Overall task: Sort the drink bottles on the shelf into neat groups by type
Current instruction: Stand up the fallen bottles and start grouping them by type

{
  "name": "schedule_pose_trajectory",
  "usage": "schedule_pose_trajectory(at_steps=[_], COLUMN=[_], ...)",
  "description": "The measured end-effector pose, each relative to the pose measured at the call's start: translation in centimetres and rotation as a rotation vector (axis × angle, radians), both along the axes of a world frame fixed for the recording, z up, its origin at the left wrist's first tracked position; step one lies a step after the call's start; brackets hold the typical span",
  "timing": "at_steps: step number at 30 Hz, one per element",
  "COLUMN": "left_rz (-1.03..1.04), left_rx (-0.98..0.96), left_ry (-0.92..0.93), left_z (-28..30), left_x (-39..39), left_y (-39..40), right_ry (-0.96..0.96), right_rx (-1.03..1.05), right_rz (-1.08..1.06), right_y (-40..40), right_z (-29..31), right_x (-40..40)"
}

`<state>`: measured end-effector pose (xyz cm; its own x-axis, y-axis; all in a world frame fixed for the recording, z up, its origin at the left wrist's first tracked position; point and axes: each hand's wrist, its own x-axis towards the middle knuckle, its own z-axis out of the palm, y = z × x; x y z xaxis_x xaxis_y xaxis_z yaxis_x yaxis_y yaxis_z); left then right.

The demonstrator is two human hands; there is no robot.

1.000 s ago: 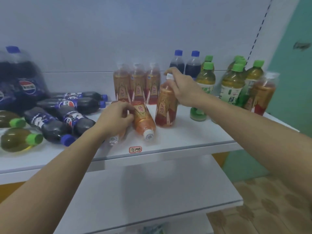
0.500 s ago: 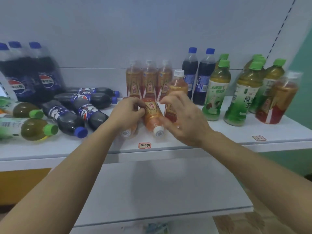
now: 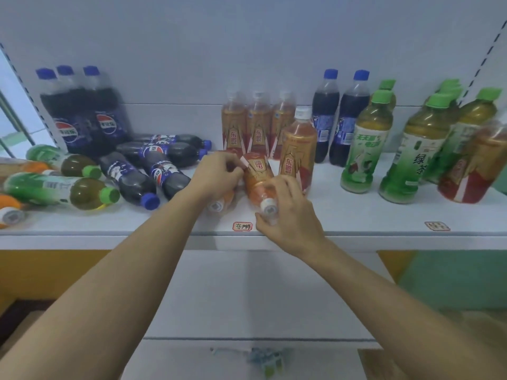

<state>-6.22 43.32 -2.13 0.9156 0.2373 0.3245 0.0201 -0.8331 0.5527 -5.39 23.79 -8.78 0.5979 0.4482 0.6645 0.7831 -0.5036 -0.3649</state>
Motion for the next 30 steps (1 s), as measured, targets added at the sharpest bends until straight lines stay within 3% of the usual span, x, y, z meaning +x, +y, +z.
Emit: schedule_pose_trajectory(at_steps=[7, 13, 18, 22, 26, 30], left_rz=[0.026, -0.010, -0.142, -0.330, -0.366, -0.422], left_rx=[0.024, 0.001, 0.049, 0.084, 0.156, 0.312], left_ry=[-0.017, 0.036, 0.149, 0.106, -0.011, 0.028], left_z=[0.6, 1.0, 2.3, 3.0, 2.9, 2.7], left_x=[-0.3, -0.2, 0.3, 0.0, 0.4, 1.1], left_y=[0.0, 0.4, 2.0, 5.3, 10.0, 13.5], right_ry=[-0.132, -0.108, -0.006, 0.046, 0.008, -0.083], right_rx=[0.045, -0.254, -0.444, -0.411, -0.362, -0.151], right_rz=[0.045, -0.121, -0.254, -0.317, -0.344, -0.415], right_y=[0.0, 4.5, 7.8, 8.1, 8.4, 8.7], right_z=[7.6, 15.5, 17.3, 16.9, 16.1, 14.6], right_x=[0.0, 3.4, 6.0, 6.9, 7.3, 6.4])
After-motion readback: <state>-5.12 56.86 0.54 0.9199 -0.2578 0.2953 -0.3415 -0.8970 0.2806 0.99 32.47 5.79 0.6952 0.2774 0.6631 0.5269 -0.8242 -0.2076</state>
